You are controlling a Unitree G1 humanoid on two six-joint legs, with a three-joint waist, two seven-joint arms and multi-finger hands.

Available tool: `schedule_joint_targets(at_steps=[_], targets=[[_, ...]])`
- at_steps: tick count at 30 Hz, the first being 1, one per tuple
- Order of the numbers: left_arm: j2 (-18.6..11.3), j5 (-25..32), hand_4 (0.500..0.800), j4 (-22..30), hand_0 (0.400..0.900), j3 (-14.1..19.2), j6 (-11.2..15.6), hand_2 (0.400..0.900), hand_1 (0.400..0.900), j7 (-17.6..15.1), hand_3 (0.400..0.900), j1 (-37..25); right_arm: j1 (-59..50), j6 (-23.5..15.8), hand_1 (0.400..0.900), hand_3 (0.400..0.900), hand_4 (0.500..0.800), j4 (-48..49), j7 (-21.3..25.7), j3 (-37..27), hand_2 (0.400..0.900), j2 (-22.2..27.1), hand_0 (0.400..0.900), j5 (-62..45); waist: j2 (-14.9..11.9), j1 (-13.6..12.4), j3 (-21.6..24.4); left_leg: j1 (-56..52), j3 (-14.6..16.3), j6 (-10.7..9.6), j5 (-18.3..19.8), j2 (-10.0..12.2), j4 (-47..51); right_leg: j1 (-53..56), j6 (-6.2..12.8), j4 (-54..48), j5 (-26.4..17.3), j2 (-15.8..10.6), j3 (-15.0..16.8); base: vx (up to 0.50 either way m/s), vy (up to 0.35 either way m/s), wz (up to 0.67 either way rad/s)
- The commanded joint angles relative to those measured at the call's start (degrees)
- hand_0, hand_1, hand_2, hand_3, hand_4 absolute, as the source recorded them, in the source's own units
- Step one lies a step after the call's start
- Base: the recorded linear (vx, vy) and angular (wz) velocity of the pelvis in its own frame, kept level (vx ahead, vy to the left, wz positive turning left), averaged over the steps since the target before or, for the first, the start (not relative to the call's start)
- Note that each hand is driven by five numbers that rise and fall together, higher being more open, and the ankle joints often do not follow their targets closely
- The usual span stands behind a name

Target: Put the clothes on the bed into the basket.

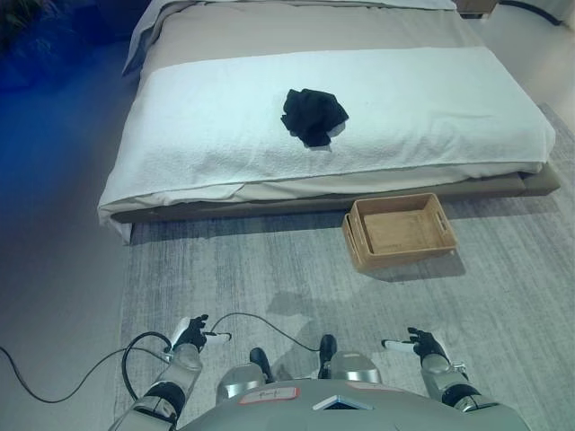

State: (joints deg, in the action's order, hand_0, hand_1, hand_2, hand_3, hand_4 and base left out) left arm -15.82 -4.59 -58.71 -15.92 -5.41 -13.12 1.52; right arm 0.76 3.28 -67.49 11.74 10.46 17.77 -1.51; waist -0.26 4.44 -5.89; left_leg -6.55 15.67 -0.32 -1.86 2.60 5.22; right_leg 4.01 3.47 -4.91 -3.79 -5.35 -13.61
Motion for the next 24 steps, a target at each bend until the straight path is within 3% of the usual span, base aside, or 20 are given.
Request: schedule_joint_targets(at_steps=[1,15,24], targets=[[-1.27,-0.12,0.8,-2.66,0.9,1.51,1.45,0.9,0.9,-0.45,0.9,-2.89,-4.16,-0.7,0.9,0.9,0.8,-2.45,0.87,1.22,0.9,1.02,0.9,1.81,-0.22,-1.25,-0.35,-1.52,-1.46,-1.2,4.9,-0.57,-0.22,-0.08,3.4,0.68,1.02,-0.9,2.23,-0.01,0.002,-0.07],[-0.77,-1.82,0.8,-4.52,0.9,0.72,0.89,0.9,0.9,-0.47,0.9,-2.99,-4.37,-0.51,0.9,0.9,0.8,-3.11,0.71,2.32,0.9,1.08,0.9,2.82,-0.39,-1.28,-0.43,-1.92,-1.33,-1.41,4.86,-0.21,-0.22,0.6,3.32,-0.09,1.01,-0.58,2.35,0.0,0.001,-0.01],[-1.23,-1.02,0.8,-1.8,0.9,0.98,1.01,0.9,0.9,-0.91,0.9,-2.47,-4.42,-0.33,0.9,0.9,0.8,-2.75,0.98,2.05,0.9,1.34,0.9,2.57,-0.25,-1.71,-0.97,-1.61,-1.81,-0.84,4.95,-0.72,-0.22,0.26,3.58,0.24,1.02,-0.87,2.45,0.01,0.014,0.01]])
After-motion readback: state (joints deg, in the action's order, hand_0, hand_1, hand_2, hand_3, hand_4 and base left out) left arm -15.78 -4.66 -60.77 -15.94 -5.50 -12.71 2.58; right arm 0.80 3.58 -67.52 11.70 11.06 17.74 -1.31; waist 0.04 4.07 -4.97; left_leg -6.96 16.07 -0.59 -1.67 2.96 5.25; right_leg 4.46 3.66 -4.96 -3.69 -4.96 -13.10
